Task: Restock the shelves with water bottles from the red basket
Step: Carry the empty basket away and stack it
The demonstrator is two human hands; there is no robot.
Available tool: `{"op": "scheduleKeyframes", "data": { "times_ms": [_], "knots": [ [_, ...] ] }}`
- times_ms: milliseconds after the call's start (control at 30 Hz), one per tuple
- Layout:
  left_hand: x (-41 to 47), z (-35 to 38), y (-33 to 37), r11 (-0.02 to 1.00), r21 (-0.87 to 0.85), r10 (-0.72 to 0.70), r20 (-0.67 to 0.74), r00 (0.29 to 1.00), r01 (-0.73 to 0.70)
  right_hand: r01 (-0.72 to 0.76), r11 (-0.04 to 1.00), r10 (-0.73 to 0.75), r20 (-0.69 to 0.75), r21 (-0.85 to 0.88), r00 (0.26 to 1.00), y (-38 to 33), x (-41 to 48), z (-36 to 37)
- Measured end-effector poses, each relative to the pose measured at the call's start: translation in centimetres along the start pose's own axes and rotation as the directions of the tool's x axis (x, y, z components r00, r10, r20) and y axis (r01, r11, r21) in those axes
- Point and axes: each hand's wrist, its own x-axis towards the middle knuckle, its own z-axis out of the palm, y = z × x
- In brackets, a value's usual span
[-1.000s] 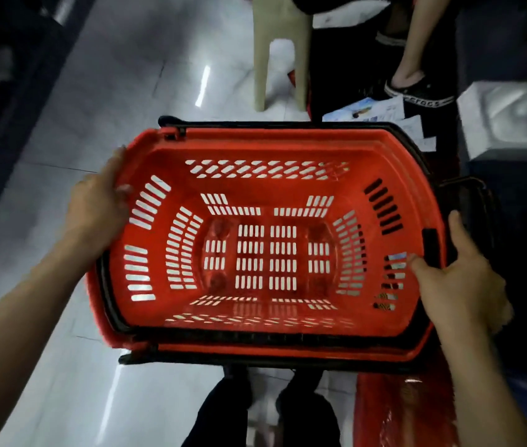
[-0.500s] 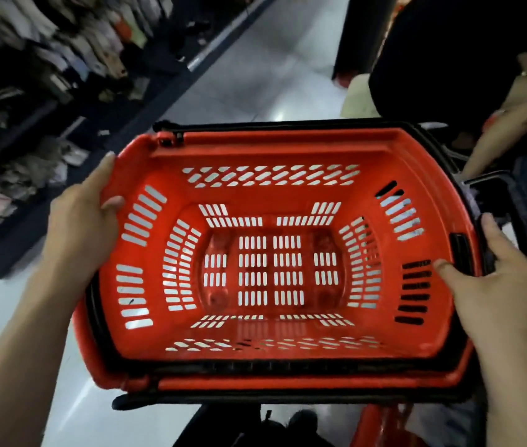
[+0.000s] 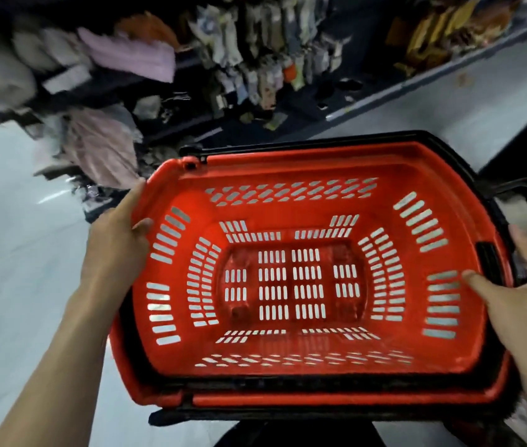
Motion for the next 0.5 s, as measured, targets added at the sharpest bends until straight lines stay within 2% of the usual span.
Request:
{"op": "scheduleKeyframes", "data": {
  "times_ms": [100,167,267,333,400,500],
  "knots": [
    [2.1,-1.0,-2.3,0.987,0.020,-0.160,-0.085,0.984,0.162,0.112,0.994,-0.107,0.223,-0.012,0.969,-5.5,4.7,3.4],
    [2.5,-1.8,-3.4,0.960,0.049,-0.268,-0.130,0.955,0.276,0.223,0.973,-0.228,0.257,0.050,0.939,-8.8,8.5,7.7],
    [2.7,-3.6,-5.4,0.904,0.100,-0.383,-0.244,0.891,0.416,0.395,0.916,-0.395,0.333,0.071,0.856,-14.4,12.6,13.2],
    [1.8,-4.5,-5.9,0.848,0.109,-0.460,-0.337,0.822,0.519,0.426,0.896,-0.439,0.397,0.126,0.806,-18.9,15.4,17.0],
    [0.6,-5.4,-6.4,0.783,0.122,-0.517,-0.417,0.748,0.609,0.486,0.852,-0.516,0.468,0.195,0.717,-23.6,17.1,20.4],
    [-2.0,-6.7,-7.2,0.668,0.107,-0.592,-0.523,0.613,0.737,0.624,0.721,-0.666,0.551,0.303,0.502,-29.7,17.6,24.4]
  ]
}}
